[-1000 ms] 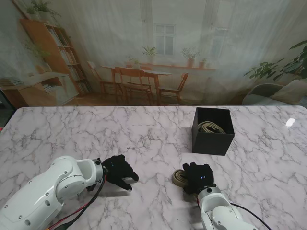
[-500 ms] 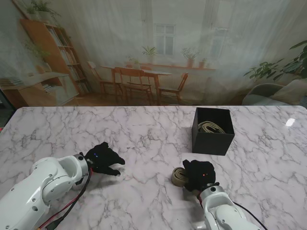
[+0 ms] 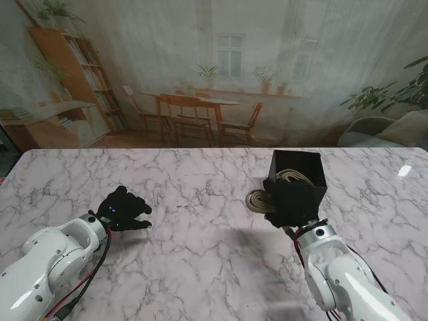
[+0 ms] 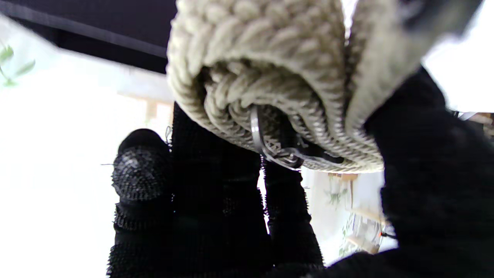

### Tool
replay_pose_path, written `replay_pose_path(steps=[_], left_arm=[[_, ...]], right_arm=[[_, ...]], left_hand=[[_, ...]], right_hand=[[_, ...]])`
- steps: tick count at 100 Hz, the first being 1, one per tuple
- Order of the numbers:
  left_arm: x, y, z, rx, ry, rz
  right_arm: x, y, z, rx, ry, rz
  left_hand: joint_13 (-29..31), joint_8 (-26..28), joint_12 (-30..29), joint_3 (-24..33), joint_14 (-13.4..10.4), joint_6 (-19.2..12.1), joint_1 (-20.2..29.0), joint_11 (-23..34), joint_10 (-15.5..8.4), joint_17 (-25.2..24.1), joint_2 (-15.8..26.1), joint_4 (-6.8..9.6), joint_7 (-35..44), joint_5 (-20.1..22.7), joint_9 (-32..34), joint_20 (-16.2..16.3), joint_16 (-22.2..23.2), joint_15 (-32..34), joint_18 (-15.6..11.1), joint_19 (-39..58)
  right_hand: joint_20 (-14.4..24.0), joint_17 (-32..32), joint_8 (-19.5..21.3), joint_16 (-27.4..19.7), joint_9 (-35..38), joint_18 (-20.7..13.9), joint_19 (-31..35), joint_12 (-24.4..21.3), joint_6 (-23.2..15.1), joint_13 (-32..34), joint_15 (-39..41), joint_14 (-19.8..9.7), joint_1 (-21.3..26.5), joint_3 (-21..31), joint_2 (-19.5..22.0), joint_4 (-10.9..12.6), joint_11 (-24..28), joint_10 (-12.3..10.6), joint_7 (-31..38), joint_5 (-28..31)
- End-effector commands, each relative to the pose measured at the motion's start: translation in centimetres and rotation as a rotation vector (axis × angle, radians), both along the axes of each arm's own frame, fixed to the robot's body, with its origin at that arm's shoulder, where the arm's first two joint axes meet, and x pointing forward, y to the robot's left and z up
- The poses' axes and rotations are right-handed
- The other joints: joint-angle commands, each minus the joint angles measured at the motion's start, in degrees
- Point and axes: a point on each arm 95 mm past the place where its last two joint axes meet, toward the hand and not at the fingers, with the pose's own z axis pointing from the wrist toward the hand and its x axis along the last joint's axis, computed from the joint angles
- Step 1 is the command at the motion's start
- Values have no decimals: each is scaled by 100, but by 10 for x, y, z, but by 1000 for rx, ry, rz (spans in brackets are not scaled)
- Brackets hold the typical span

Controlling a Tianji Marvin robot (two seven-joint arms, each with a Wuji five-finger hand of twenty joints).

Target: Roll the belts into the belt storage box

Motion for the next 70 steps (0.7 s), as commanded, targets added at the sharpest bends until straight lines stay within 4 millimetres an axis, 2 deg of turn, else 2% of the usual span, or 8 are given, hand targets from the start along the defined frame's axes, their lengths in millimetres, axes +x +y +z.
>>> replay_pose_path(steps=[1,14,31,50,70], left_arm=[[-2,2,-6,11,37,17],[-3,3,-6,12,38,16],[-3,3,-6,9,38,12],[-2,2,-6,8,34,8],[-3,2,-6,12,33,9]], right_arm=[[18,-5,36,-2,-95,-10],[40,-16,58,-37,-146,-26],[72,-34,72,-138,-202,-47],[103,-52,73,-256,-207,-64],[128,-64,61,-329,-149,-79]], left_hand=[[-4,108,63,-141,-1,99,104,-12,141,-59,212,-13,106,101,-56,35,-55,32,252,66],[-5,176,61,-147,0,83,98,-8,133,-64,213,-13,153,114,-57,17,-73,23,257,44],[-6,207,60,-147,-6,86,99,-4,115,-70,213,-12,149,83,-59,5,-82,23,263,30],[-17,204,59,-148,-4,77,100,-2,117,-79,216,-12,111,76,-66,-6,-93,18,262,17],[-18,195,57,-146,-2,71,100,-1,129,-74,218,-12,79,84,-69,-13,-99,17,260,9]], right_hand=[[-54,3,199,257,111,-95,121,118,-1632,449,802,-607,1281,1221,606,454,59,-258,979,656],[-51,-31,215,262,88,-156,92,121,-1768,413,745,-617,1285,1194,647,460,16,-325,970,690],[-46,-143,179,274,46,-300,1,98,-1992,324,640,-670,1254,1127,712,460,-53,-454,905,744],[-8,-169,-76,283,89,-392,-60,8,-2062,313,516,-690,1229,1078,737,466,-141,-506,739,917],[-5,-200,-148,276,73,-407,-116,-22,-2124,281,434,-685,1289,1107,735,479,-189,-557,721,987]])
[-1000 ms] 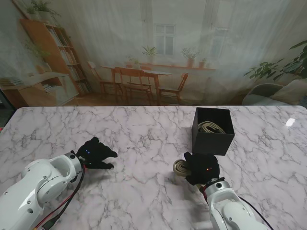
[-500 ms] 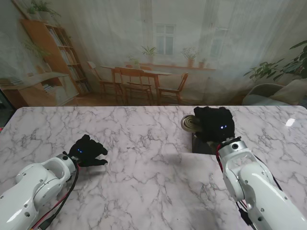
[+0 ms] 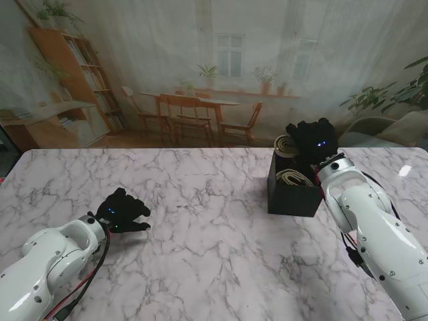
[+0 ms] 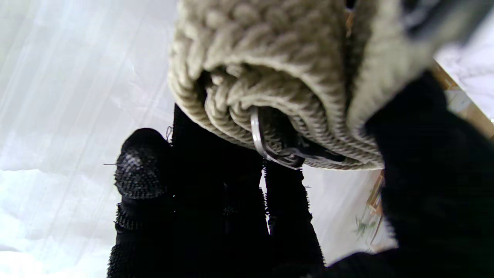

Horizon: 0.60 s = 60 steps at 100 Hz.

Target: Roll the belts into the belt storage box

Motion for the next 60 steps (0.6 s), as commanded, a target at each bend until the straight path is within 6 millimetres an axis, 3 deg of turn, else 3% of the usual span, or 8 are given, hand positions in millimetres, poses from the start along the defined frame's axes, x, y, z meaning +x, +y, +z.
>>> replay_pose_path(steps=[1,35,60], left_arm=[[-1,0,-2,8,14,1],[-1,0,-3,10,16,3],[-1,0,-3,11,17,3]], right_arm=[[9,-8,-4,-30,24,-22],[30,-10,-35,-86,122,-30],[38,-3,-41,-61,145,-31]], left_hand=[[-18,64,56,-144,-1,65,102,-2,116,-73,225,-11,5,79,-71,-7,-29,16,202,9],[-17,75,56,-147,-5,58,107,0,122,-76,219,-11,5,94,-60,-13,-34,18,203,-2],[-23,74,53,-142,9,63,116,-6,127,-78,224,-10,-4,87,-72,-12,-36,16,206,-4]], right_hand=[[-5,-64,141,230,63,-324,-61,-17,-2060,280,441,-675,1289,1126,737,481,-64,-413,749,880],[3,-28,-86,232,59,-328,-133,-55,-1944,305,330,-644,1297,1111,827,474,-154,-369,619,931],[-5,44,-255,195,79,-301,-103,-113,-1753,351,223,-567,1184,1008,977,452,-265,-280,494,910]])
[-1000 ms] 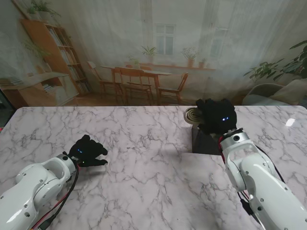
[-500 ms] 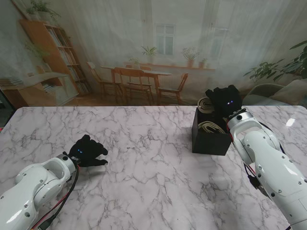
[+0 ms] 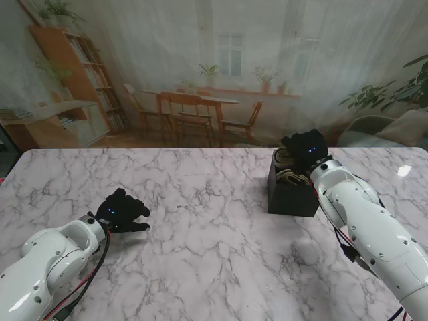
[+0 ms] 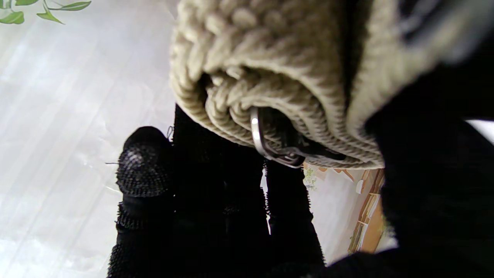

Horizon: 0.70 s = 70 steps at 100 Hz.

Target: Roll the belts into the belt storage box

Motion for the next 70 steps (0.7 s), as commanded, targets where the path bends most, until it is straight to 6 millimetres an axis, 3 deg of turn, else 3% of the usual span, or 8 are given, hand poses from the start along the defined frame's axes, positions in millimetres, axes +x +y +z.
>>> replay_pose_path(steps=[1,49,70], left_arm=[[-1,0,-3,8,15,2],[-1,-1,-3,10,19,-7],[-1,0,-3,10,16,-8]], right_arm=[[5,1,2,-1,-1,-13],[15,3,-12,32,6,-127],[12,6,-18,17,30,-132]], left_hand=[[-24,74,54,-144,6,61,114,-5,126,-78,226,-10,-4,88,-69,-11,-30,16,205,-4],[-28,53,52,-146,-2,54,108,-7,117,-75,229,-11,-42,81,-76,-9,-34,12,201,-6],[-29,47,52,-149,-2,56,108,-7,123,-76,226,-12,-50,83,-74,-9,-34,13,200,-6]], right_hand=[[-5,100,90,195,78,-249,19,-38,-1677,358,289,-550,1177,1045,977,452,-104,-215,561,844],[-127,73,63,139,43,-131,172,-36,-1465,344,285,-441,1132,929,1162,449,-123,-91,501,792],[-154,-380,59,138,-45,-3,243,-48,-1473,125,344,-334,584,668,1162,395,-79,-157,403,791]])
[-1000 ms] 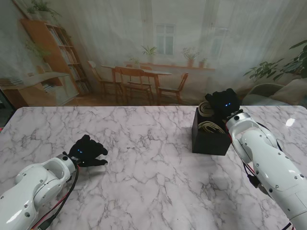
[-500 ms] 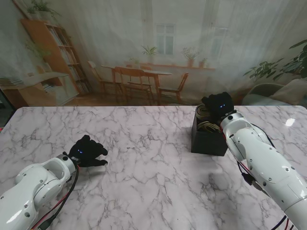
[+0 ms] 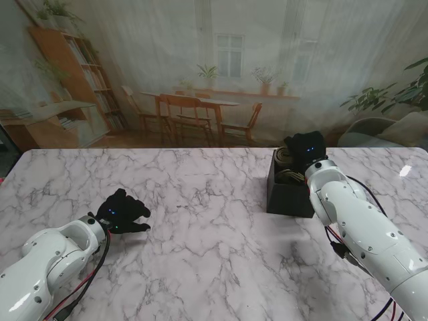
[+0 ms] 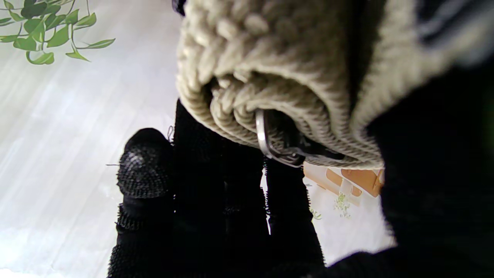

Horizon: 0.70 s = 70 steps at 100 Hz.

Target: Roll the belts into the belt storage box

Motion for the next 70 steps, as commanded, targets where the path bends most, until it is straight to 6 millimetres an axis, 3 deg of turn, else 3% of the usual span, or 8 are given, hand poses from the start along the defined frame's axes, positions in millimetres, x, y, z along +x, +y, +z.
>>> replay_pose_path(steps=[1,19,26,31,35,38,53,70], left_arm=[[-1,0,-3,9,14,0],[-1,0,-2,18,11,-4],[-1,1,-2,17,9,-5],[-1,1,-2,16,8,-5],[-1,1,-1,17,6,-6],[-1,1,-1,18,6,-7],[-1,1,-1,18,5,-9],[-1,2,0,19,1,-10]], right_arm=[[-3,3,-4,-9,9,3],[-4,4,-9,-18,29,2],[-6,2,-9,-29,31,-1],[-8,2,-10,-29,37,-2],[-9,1,-10,-38,43,-7],[-10,1,-10,-49,48,-11],[-14,-2,-10,-83,41,-19],[-16,-4,-6,-81,27,-23]], left_hand=[[-35,45,51,-148,-1,54,109,-9,123,-79,231,-11,-53,77,-80,-9,-34,10,200,-8],[-17,36,52,-146,3,47,132,-6,117,-67,196,-9,-66,66,-75,-6,-35,15,206,-1],[-19,29,51,-143,1,54,135,-6,112,-68,199,-8,-75,67,-78,-7,-36,14,201,-2],[-24,24,52,-144,-4,52,132,-3,107,-66,200,-8,-84,59,-73,-7,-36,12,202,-1],[-23,20,51,-144,-1,50,133,-4,105,-65,199,-8,-89,56,-76,-8,-37,12,204,-1],[-24,16,51,-142,-11,48,136,-5,113,-65,197,-8,-95,51,-78,-8,-38,11,200,-2],[-20,-2,49,-144,-2,54,134,-7,114,-61,187,-8,-122,35,-81,-9,-39,11,201,1],[-25,-24,46,-145,-6,48,127,-11,109,-61,195,-8,-160,1,-87,-10,-41,8,209,2]], right_hand=[[-57,-238,80,129,-39,9,126,12,-1474,111,339,-313,576,859,920,396,-40,-170,616,737],[-171,-703,59,-47,-246,175,-225,-192,-1328,-201,-17,-256,212,579,955,412,-325,-169,337,515],[-184,-929,180,-108,-452,232,-407,-369,-1157,-451,-249,-223,-200,431,1043,471,-531,-101,-15,388],[-181,-1202,422,-192,-669,325,-602,-564,-990,-739,-513,-143,-533,378,1194,670,-784,-8,-529,365],[-163,-1475,963,-302,-930,419,-794,-743,-803,-1052,-779,-96,-898,299,1385,1148,-1017,76,-1151,307],[-176,-1747,1146,-397,-1148,527,-957,-863,-743,-1352,-997,-31,-1068,71,1456,1204,-1217,145,-1424,206],[-121,-2493,1017,-792,-2059,722,-1313,-1245,-449,-2366,-1647,170,-1445,-841,1887,1286,-1794,421,-2142,-463],[-263,-2972,923,-1358,-2706,884,-1833,-1651,-295,-3019,-2498,410,-1698,-1129,2249,1350,-2174,640,-2528,-828]])
